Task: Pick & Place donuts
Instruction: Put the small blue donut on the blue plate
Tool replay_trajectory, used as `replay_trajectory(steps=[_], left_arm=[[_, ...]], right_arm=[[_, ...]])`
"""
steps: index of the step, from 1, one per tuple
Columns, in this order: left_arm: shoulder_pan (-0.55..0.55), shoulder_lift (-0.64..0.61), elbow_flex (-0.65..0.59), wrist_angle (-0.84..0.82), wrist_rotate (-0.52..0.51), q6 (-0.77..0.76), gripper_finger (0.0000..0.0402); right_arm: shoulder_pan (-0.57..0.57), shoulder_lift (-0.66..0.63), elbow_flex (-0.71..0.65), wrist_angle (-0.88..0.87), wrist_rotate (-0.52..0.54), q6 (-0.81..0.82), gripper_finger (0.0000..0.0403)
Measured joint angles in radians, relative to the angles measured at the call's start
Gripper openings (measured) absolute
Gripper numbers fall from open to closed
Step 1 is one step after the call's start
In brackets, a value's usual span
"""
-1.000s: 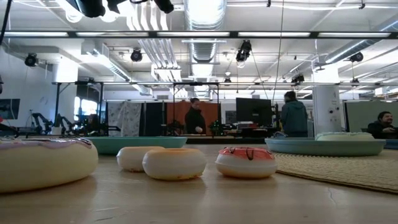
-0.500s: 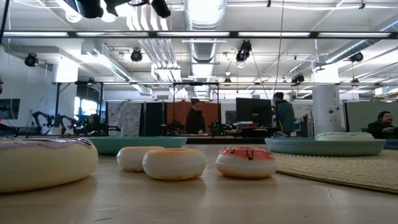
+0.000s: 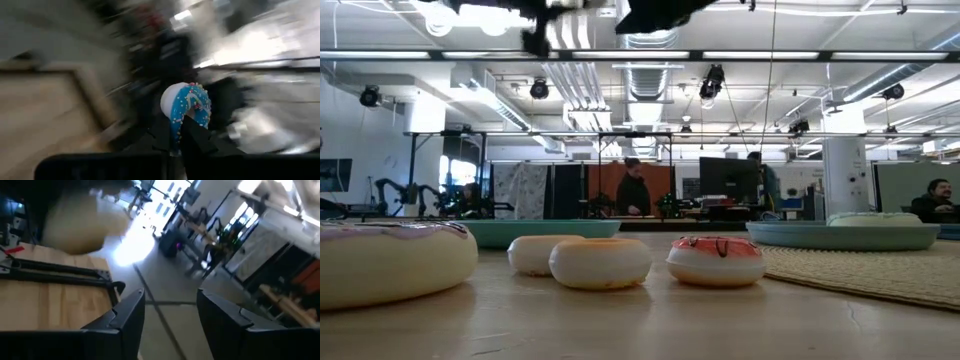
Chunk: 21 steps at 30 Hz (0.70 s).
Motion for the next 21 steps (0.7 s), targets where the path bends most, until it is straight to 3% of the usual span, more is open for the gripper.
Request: replay_trajectory(steps=[4, 6, 11, 14, 18, 21], left_arm=[[-0.046, -0.046, -0.002, -0.413, -0.054, 0.059, 0.0004], [-0.081, -0.055, -0.016, -0.509, -0.063, 0.08, 0.0004], [-0.181, -0.052, -0.163, -0.484, -0.053, 0.116, 0.0003], [-0.214, -0.023, -0.294, -0.461, -0.055, 0.032, 0.0003], [-0.243, 0.008, -0.459, -0.234, -0.055, -0.105, 0.0003], [-0.241, 0.022, -0.537, -0.12, -0.129, -0.149, 0.0003]], right_arm=[[-0.025, -0.028, 0.002, -0.109, 0.014, 0.119, 0.0171], [-0.041, -0.033, -0.004, -0.157, 0.018, 0.17, 0.0171], [-0.058, -0.058, -0.004, -0.178, 0.022, 0.252, 0.0166], [-0.057, -0.058, -0.003, -0.183, 0.02, 0.277, 0.0162], [-0.052, -0.057, -0.005, -0.197, 0.021, 0.282, 0.0158], [-0.048, -0.058, -0.004, -0.214, 0.02, 0.302, 0.0156]])
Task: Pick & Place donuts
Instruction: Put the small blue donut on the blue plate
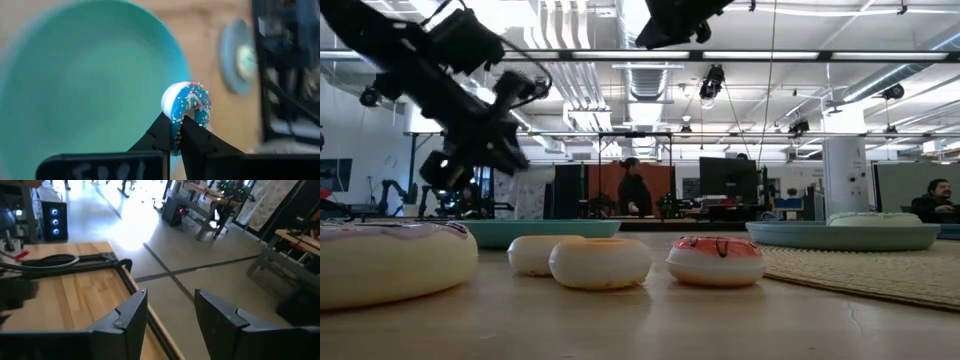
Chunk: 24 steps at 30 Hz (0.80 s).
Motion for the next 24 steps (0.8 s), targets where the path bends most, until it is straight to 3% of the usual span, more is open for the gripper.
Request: replay_trajectory(steps=[6, 15, 24], left_arm=[[-0.001, 0.021, -0.055, -0.054, -0.051, -0.065, 0.0003], [-0.003, 0.079, -0.039, -0.111, -0.116, -0.069, 0.0004], [-0.003, 0.138, 0.022, -0.141, -0.104, -0.066, 0.0085]], right_arm=[[0.002, 0.0, 0.0, -0.015, -0.002, 0.025, 0.0155], [0.002, 0.0, 0.0, -0.018, -0.002, 0.025, 0.0151], [0.002, 0.0, -0.001, -0.034, -0.002, 0.022, 0.0148]])
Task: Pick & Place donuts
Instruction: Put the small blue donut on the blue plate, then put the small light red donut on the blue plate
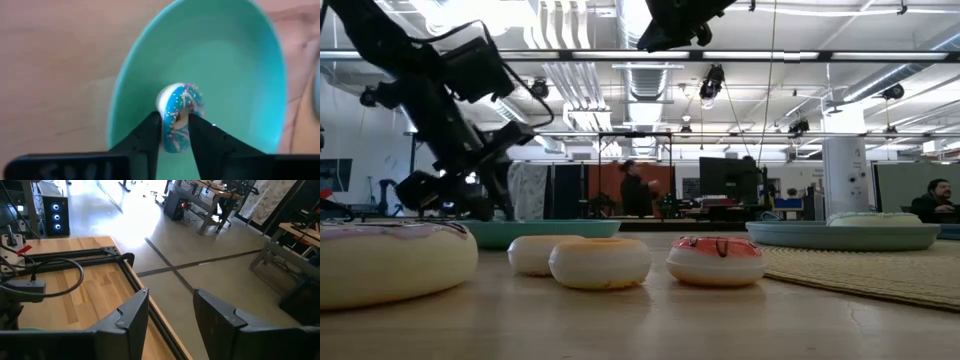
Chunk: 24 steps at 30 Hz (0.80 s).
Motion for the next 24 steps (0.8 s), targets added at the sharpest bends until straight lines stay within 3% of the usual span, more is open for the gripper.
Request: replay_trajectory(steps=[4, 10, 14, 21, 24], left_arm=[[0.0, -0.019, 0.064, -0.073, -0.007, 0.052, 0.0101], [-0.001, -0.024, 0.192, -0.462, -0.047, 0.136, 0.0103], [-0.015, -0.029, 0.264, -0.626, -0.065, 0.17, 0.0103], [-0.194, -0.043, 0.36, -0.698, 0.04, 0.364, 0.0103], [-0.307, -0.043, 0.361, -0.705, 0.069, 0.371, 0.0103]], right_arm=[[0.0, 0.0, 0.0, -0.009, 0.0, 0.0, 0.0145], [0.0, 0.0, 0.0, -0.01, 0.0, 0.0, 0.0148], [0.0, 0.0, 0.0, -0.016, 0.0, -0.002, 0.0144], [0.0, 0.0, 0.0, -0.066, 0.0, -0.002, 0.0142], [0.0, 0.0, 0.0, -0.086, -0.001, 0.006, 0.0145]])
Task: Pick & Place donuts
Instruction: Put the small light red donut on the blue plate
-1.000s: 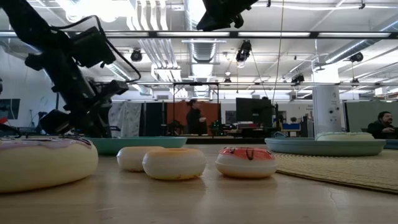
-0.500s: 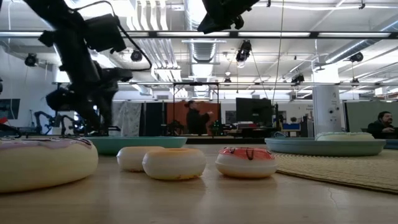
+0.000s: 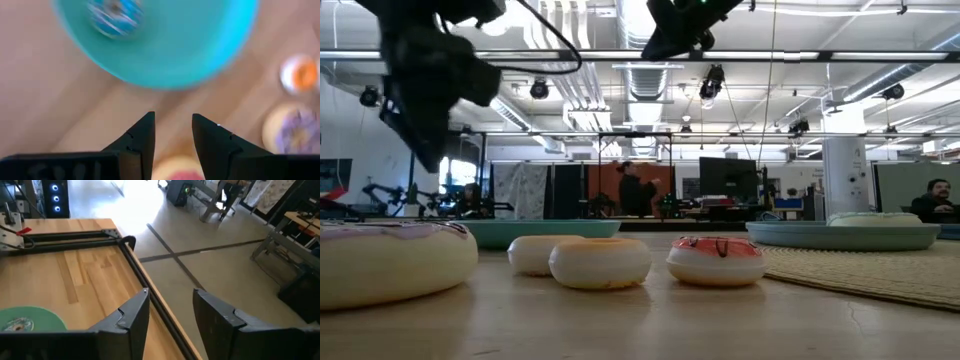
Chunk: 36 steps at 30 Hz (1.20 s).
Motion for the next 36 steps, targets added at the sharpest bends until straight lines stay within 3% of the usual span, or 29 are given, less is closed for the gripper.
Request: replay_trajectory(steps=[5, 11, 17, 22, 29, 36], left_arm=[[-0.157, 0.0, -0.006, 0.002, -0.015, -0.122, 0.0103], [-0.275, 0.0, -0.01, 0.0, -0.02, -0.228, 0.0103], [-0.337, 0.0, -0.01, 0.001, -0.064, -0.232, 0.0103], [-0.34, 0.0, -0.01, 0.001, -0.083, -0.202, 0.0103], [-0.34, 0.0, -0.01, 0.008, -0.135, -0.141, 0.0103], [-0.34, 0.001, -0.01, 0.018, -0.207, -0.122, 0.0103]], right_arm=[[0.0, 0.0, 0.0, -0.035, -0.051, 0.032, 0.0144], [0.001, 0.002, 0.0, -0.122, -0.3, 0.169, 0.0135], [0.02, 0.01, 0.0, -0.371, -0.353, 0.355, 0.0125], [0.095, 0.013, -0.011, -0.561, -0.481, 0.485, 0.0116], [0.257, 0.013, -0.093, -0.577, -0.481, 0.651, 0.0116], [0.457, 0.069, -0.156, -0.422, -0.48, 0.634, 0.0115]])
